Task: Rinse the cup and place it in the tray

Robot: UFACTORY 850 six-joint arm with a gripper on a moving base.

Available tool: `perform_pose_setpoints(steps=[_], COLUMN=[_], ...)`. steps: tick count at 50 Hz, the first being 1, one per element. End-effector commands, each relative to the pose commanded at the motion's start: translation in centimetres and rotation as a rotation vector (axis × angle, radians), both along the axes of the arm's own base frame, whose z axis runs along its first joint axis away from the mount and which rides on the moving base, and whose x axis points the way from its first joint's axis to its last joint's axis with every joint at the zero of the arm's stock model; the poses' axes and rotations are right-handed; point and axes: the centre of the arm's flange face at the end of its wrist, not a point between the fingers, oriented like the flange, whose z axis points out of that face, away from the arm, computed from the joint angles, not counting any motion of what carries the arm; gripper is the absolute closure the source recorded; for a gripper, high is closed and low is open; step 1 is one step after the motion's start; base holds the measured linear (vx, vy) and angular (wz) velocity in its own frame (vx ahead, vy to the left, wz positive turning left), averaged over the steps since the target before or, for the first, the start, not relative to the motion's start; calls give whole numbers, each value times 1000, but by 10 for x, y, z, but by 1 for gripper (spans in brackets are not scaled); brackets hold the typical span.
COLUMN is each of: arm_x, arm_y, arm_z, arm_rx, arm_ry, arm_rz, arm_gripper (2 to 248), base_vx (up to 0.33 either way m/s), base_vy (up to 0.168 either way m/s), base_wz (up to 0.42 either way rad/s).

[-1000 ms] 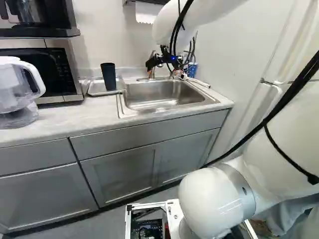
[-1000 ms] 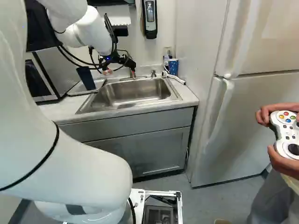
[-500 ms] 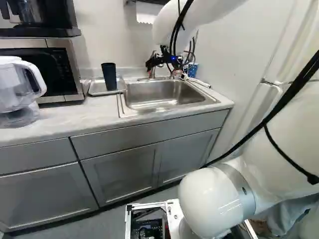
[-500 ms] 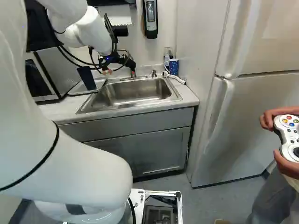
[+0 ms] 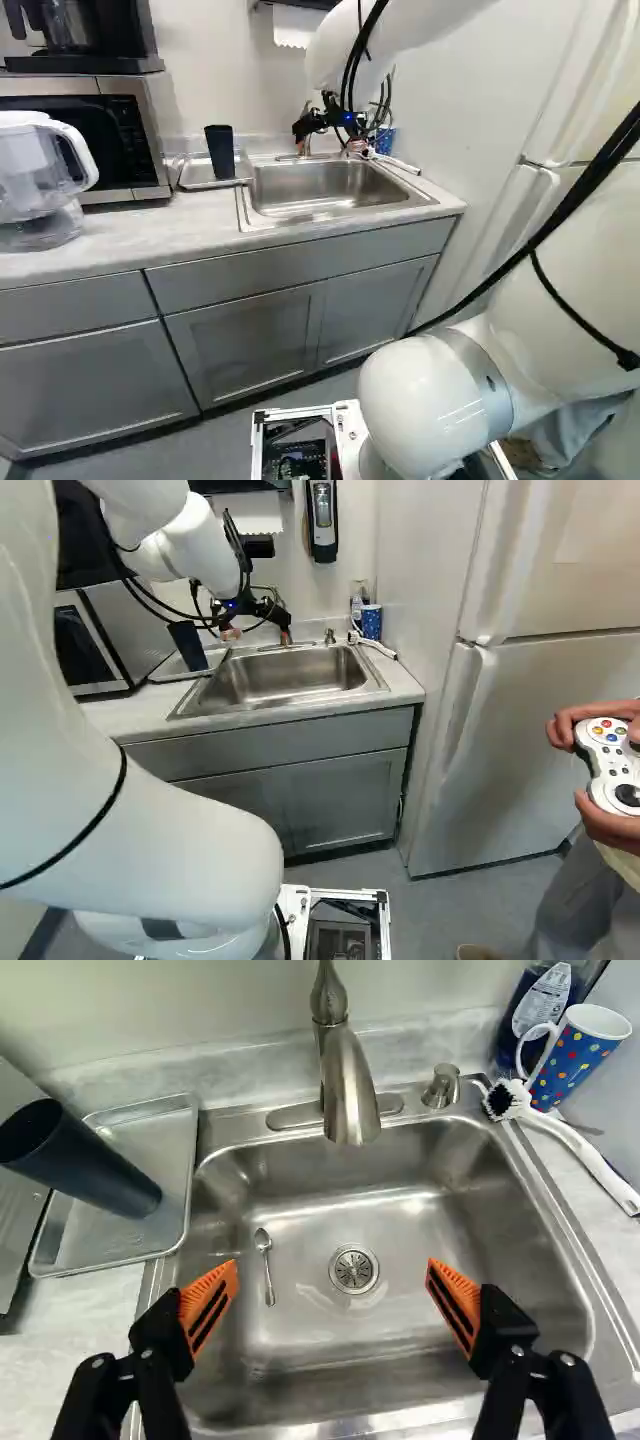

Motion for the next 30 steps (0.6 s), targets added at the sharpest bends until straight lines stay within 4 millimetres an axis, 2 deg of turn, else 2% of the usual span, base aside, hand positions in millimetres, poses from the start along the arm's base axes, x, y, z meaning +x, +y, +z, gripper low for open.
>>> perform_pose_setpoints(steps=[30], arm_x=[0], arm_y=[0], arm_z=[0], arm_rx=[0], arm_ry=[0], arm_rz=[0], arm_gripper=[3], base_vx=[-77], base_vy=[-1], base_wz=[7])
